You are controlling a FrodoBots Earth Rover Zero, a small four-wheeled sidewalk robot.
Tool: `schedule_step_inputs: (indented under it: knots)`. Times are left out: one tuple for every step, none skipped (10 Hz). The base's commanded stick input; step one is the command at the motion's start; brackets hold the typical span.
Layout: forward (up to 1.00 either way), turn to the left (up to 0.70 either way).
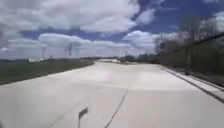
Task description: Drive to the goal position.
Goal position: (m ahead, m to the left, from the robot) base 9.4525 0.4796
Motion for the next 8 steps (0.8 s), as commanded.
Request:
schedule_step_inputs:
  knots:
    - [1.00,0.00]
    - [1.00,0.00]
    - [1.00,0.00]
    - [1.00,0.00]
    - [1.00,0.00]
    - [1.00,0.00]
    - [1.00,-0.10]
    - [1.00,-0.22]
